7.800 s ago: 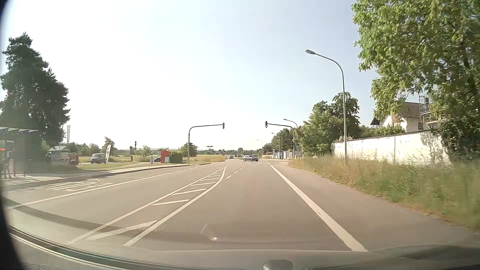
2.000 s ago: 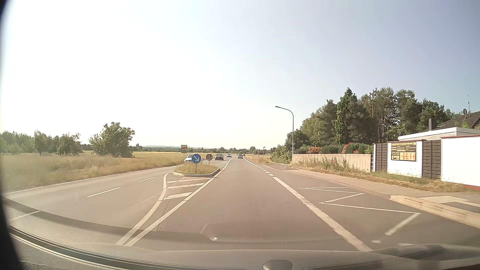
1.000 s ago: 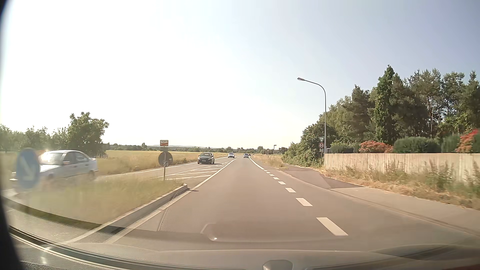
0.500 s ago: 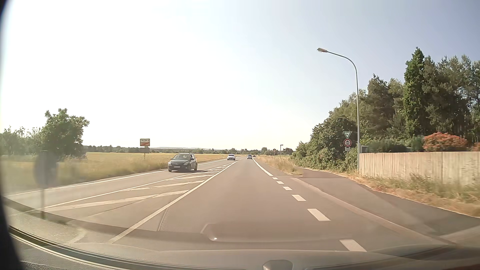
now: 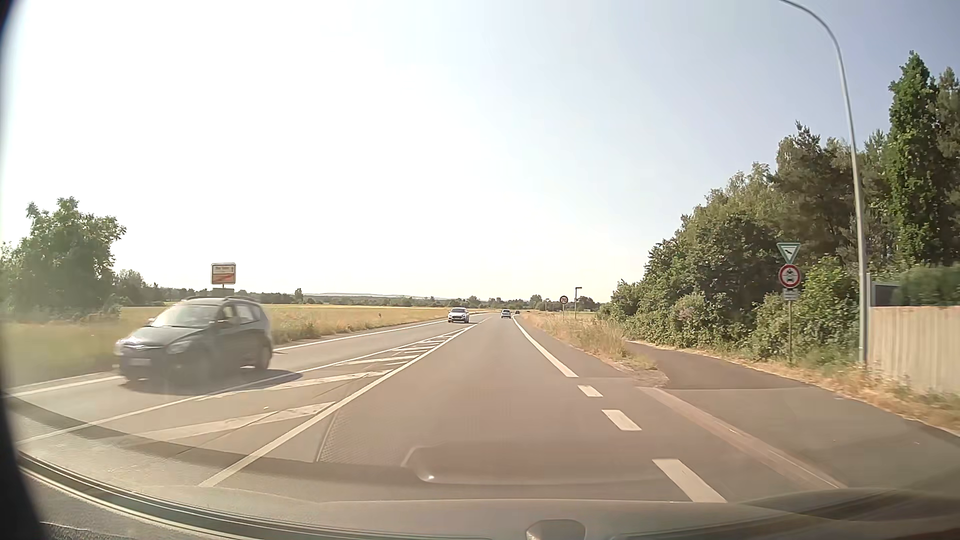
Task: Follow the waypoints while adhering to traffic rules and regulations
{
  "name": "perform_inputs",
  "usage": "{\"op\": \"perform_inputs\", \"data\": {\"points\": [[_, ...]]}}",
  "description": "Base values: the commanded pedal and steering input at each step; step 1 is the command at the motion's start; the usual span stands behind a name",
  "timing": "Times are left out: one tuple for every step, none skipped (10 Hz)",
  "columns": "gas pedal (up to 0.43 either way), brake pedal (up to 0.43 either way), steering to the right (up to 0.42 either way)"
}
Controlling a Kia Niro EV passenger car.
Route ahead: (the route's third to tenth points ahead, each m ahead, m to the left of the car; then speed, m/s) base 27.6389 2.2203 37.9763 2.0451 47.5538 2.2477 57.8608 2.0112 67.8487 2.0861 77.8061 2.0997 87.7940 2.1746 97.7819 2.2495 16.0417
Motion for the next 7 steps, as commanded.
{"op": "perform_inputs", "data": {"points": [[0.138, 0.030, -0.005], [0.138, 0.030, -0.005], [0.138, 0.024, -0.004], [0.138, 0.030, -0.003], [0.150, 0.030, -0.002], [0.150, 0.030, 0.000], [0.150, 0.030, 0.000]]}}
